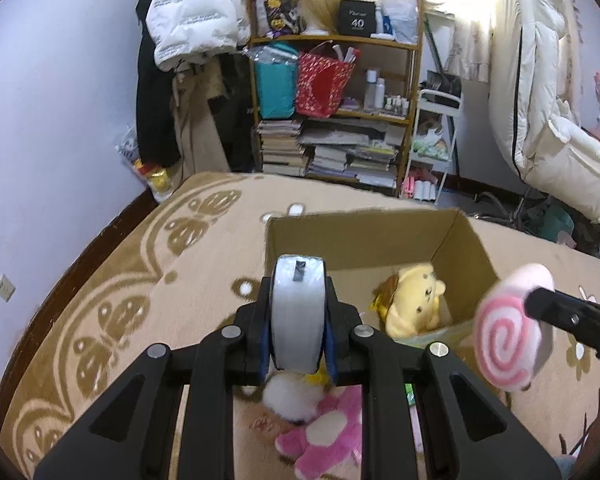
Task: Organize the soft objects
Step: 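Lift both items over the box and release them inside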
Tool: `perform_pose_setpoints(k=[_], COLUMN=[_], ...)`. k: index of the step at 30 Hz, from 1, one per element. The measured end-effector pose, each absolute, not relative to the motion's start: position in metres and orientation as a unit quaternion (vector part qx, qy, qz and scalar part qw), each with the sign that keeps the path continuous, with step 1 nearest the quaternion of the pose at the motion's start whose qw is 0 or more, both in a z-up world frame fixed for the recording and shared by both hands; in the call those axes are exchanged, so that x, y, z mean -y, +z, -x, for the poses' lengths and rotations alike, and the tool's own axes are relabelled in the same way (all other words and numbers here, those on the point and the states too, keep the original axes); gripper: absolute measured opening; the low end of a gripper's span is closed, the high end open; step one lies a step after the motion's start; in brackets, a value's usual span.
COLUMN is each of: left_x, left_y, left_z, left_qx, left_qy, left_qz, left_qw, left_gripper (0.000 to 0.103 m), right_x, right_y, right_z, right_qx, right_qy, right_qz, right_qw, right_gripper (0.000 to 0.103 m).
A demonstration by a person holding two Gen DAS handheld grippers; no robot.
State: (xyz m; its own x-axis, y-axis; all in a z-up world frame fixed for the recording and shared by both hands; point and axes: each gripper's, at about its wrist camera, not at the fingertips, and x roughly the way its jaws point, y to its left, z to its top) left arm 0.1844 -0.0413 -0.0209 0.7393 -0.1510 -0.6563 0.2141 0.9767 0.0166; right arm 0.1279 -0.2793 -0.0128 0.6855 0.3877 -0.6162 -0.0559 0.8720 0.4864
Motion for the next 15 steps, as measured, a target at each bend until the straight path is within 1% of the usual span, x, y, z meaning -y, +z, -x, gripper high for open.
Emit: perform_pose_setpoints(k=[6, 15], left_x=[0.056, 0.054], left_y=[-0.021, -0.043], left_z=[-0.204, -0.235], left_qx=[-0.348, -0.379], left_qy=[-0.102, -0.099], left_qz=[-0.064, -0.063], left_qw=[0.93, 0.918], left_gripper=[0.02, 0.021], right_x=[0.278, 0.279], right_y=[0.0, -0.018], right_z=[-0.159, -0.193], right_qx=[-0.353, -0.377], right_qy=[0.129, 0.119], right_qz=[-0.216, -0.214], right_qw=[0.901, 0.893], right_gripper=[0.026, 0.028])
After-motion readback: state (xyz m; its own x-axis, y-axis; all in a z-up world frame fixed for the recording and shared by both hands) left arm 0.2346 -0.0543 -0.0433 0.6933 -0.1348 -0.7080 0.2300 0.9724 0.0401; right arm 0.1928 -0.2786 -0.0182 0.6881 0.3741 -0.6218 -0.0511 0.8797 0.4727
